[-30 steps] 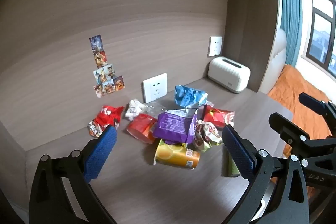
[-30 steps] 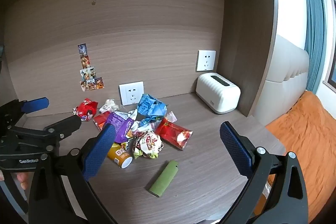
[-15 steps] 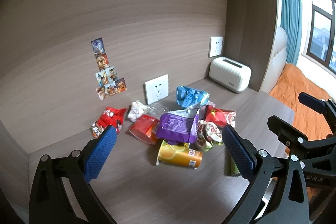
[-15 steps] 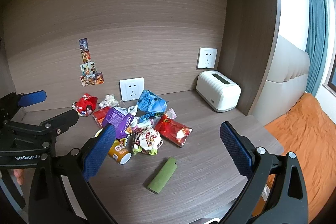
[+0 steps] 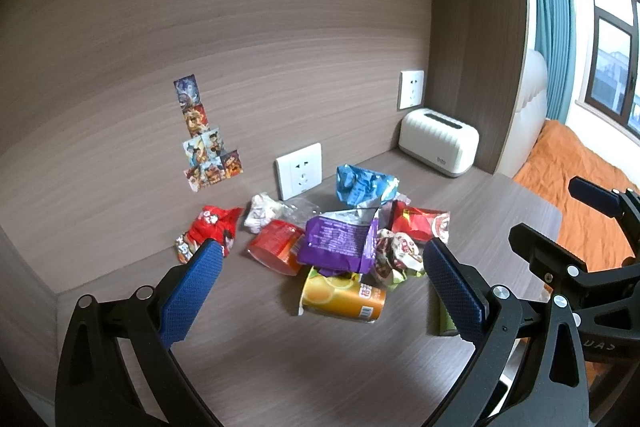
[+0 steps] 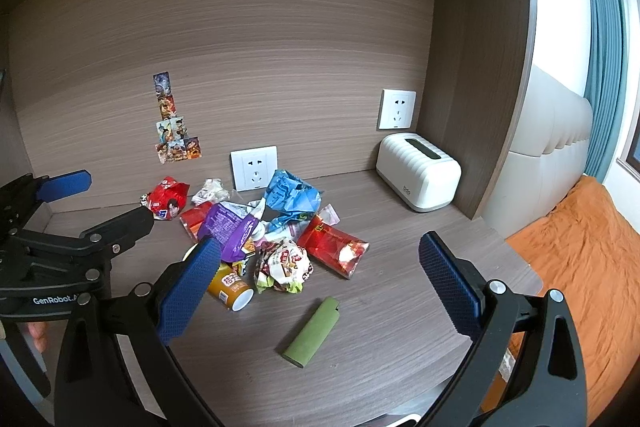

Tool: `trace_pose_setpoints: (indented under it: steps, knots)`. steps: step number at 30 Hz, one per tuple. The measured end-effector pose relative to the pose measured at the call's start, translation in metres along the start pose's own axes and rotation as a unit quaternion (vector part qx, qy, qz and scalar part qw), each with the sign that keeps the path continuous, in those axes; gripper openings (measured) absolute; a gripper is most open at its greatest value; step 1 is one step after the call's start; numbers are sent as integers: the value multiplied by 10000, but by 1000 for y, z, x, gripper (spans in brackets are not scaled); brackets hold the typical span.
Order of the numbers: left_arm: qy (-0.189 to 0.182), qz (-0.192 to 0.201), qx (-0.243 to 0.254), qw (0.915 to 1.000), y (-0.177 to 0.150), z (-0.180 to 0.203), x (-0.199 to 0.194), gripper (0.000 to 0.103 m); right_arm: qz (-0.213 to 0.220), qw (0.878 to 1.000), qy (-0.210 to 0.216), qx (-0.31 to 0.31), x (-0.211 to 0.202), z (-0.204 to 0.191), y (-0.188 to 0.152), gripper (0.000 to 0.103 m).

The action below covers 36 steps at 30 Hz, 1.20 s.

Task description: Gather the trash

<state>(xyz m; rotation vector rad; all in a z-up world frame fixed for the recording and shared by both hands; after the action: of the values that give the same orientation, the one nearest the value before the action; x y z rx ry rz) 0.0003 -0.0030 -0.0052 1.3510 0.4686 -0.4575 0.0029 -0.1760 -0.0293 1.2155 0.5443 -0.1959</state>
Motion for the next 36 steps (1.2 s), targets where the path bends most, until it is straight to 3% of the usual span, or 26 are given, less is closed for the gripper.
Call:
trace_pose_setpoints:
  steps: [36]
  knots:
    - [17, -73, 42, 10000, -5, 3, -1, 98, -14, 10000, 30, 77, 0, -4, -1, 99]
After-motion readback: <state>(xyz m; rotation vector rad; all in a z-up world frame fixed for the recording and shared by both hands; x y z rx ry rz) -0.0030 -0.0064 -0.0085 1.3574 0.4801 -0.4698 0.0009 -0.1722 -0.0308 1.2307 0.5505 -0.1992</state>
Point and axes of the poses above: each gripper's, at about its wrist camera, not at the fingertips, and x roughly the way its jaws point, z to its right, y to its top, the point moved 1 cm from there along x, roughly the way its jaws point, and after that the axes turned 14 degrees about -x, right-handed, at the moved point
